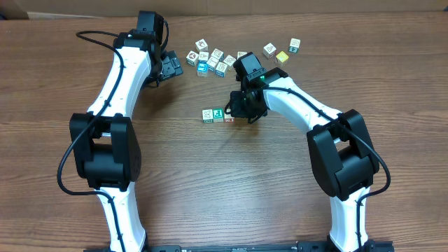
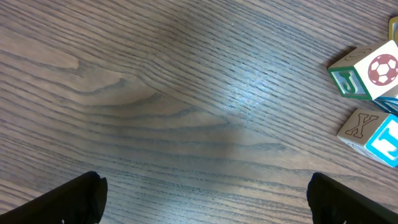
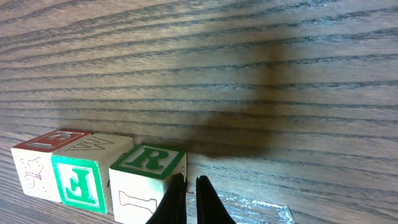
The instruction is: Form a horizontal line
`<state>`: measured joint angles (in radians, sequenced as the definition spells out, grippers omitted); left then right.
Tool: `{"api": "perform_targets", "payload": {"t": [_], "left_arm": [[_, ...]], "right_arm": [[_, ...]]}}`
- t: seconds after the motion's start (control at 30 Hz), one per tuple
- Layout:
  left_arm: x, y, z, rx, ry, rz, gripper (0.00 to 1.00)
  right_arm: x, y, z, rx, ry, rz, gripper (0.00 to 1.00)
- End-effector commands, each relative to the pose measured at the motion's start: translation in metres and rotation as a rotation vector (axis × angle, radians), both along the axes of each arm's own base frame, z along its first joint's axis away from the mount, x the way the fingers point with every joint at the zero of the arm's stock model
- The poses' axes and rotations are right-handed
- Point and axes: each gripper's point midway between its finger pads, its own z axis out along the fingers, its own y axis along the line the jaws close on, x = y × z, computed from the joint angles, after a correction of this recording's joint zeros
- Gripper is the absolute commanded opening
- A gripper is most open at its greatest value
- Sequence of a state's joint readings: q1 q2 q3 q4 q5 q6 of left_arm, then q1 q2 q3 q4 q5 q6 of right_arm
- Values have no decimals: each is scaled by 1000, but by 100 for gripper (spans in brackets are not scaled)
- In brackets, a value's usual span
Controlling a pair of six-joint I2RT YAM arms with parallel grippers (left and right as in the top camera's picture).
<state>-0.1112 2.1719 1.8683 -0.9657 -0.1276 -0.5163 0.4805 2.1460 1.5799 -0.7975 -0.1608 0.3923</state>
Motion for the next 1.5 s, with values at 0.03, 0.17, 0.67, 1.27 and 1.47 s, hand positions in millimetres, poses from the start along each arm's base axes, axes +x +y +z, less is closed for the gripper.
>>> {"api": "perform_targets", "payload": {"t": [0.03, 0.17, 0.67, 1.27, 1.47], "left_arm": [[4, 1, 0, 14, -2, -13, 100], [4, 1, 0, 14, -2, -13, 100], [4, 1, 0, 14, -2, -13, 100], [4, 1, 0, 14, -2, -13, 100], [4, 1, 0, 14, -2, -13, 100]], "right_arm": [[-3, 5, 6, 14, -8, 16, 4], [-3, 5, 6, 14, -8, 17, 4], [-4, 8, 7, 27, -11, 45, 4], [-3, 6, 6, 21, -11, 35, 4], [-3, 7, 6, 21, -11, 35, 4]]}}
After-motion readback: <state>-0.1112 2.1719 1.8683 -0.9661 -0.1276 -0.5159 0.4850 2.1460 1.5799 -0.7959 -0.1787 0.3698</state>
